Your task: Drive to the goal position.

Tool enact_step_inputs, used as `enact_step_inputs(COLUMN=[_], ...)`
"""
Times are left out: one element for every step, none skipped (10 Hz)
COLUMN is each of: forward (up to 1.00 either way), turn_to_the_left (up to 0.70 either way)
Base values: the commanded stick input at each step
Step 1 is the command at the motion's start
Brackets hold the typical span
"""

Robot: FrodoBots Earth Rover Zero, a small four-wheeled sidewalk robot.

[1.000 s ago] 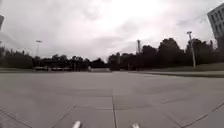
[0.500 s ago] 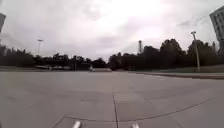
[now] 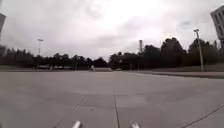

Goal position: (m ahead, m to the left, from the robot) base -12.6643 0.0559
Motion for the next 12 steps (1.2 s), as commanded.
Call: enact_step_inputs(forward=[0.7,0.7,0.7,0.7,0.7,0.7,0.7,0.7,0.7,0.7,0.7,0.7], turn_to_the_left=[0.0,0.0,0.0,0.0,0.0,0.0,0.0,0.0,0.0,0.0,0.0,0.0])
